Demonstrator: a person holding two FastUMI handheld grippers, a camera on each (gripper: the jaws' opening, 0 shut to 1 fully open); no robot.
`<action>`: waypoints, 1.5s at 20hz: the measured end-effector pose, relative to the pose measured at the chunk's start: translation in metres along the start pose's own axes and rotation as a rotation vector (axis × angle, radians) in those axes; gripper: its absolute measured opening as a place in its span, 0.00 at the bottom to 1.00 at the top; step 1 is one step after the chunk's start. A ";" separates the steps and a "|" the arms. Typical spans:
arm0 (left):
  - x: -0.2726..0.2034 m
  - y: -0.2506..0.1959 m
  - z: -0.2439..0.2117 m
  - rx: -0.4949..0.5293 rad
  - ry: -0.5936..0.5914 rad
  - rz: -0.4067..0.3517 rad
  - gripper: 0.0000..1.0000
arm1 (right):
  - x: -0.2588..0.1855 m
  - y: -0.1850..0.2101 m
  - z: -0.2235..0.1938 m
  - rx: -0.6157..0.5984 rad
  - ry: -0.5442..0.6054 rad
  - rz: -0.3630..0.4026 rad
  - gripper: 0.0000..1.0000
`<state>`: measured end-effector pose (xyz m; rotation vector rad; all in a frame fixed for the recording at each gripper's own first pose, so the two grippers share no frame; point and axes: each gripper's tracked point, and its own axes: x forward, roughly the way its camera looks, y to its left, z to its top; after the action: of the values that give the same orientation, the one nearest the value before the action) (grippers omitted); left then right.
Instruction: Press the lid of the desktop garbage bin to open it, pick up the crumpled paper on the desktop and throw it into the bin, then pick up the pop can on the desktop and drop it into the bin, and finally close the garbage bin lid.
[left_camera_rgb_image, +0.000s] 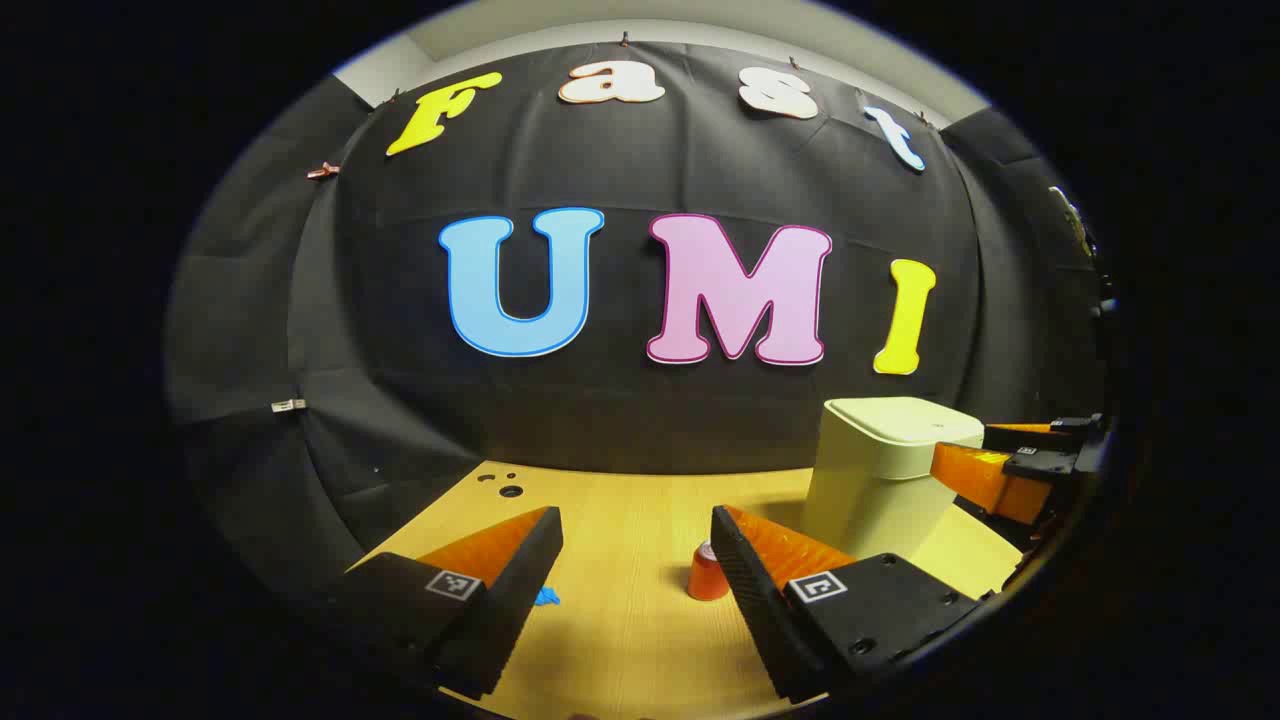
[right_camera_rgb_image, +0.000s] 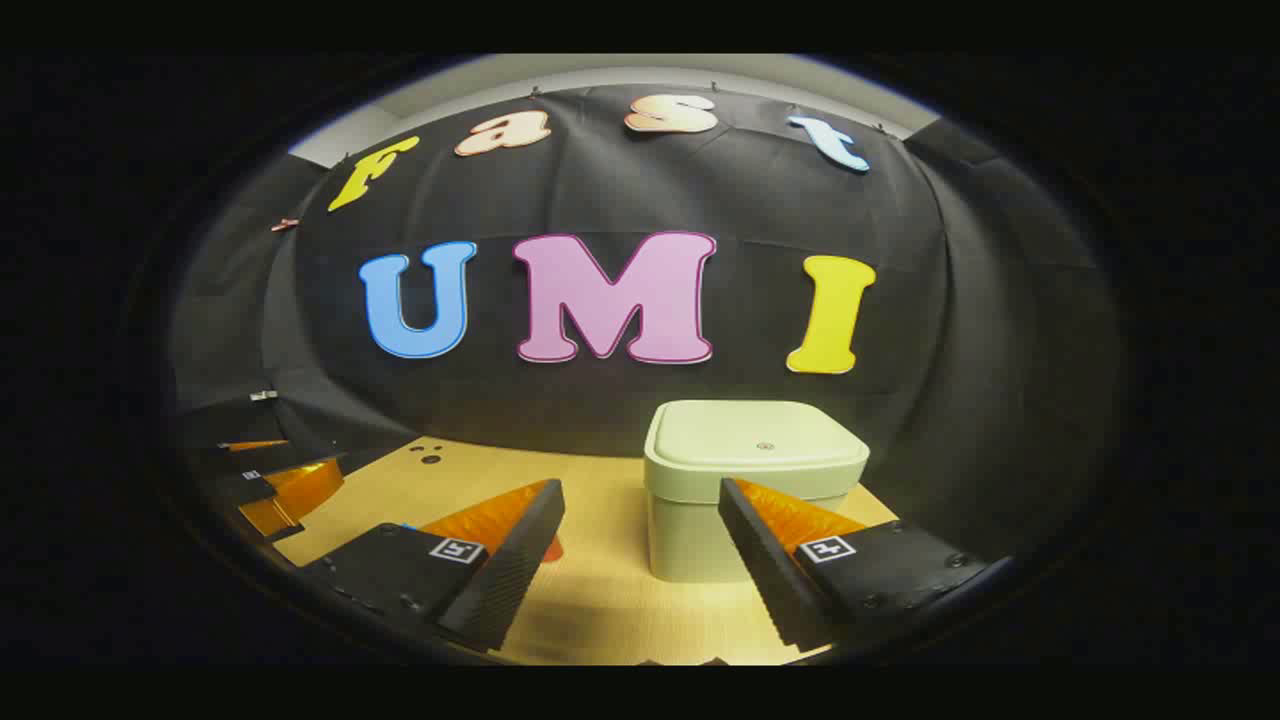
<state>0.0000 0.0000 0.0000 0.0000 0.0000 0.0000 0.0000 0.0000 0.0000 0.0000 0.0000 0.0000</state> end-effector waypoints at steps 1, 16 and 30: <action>0.002 -0.002 0.000 -0.001 0.003 -0.003 0.96 | 0.001 -0.003 -0.001 0.005 0.003 -0.004 0.98; 0.008 -0.012 -0.009 0.009 0.029 -0.013 0.96 | 0.004 -0.013 -0.013 0.014 0.033 -0.011 0.96; 0.005 -0.018 -0.016 0.026 0.044 -0.015 0.96 | 0.002 -0.014 -0.007 -0.029 0.014 0.004 0.78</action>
<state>0.0046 -0.0184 -0.0160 0.0255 0.0435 -0.0153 0.0024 -0.0138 -0.0072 -0.0288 0.0140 0.0035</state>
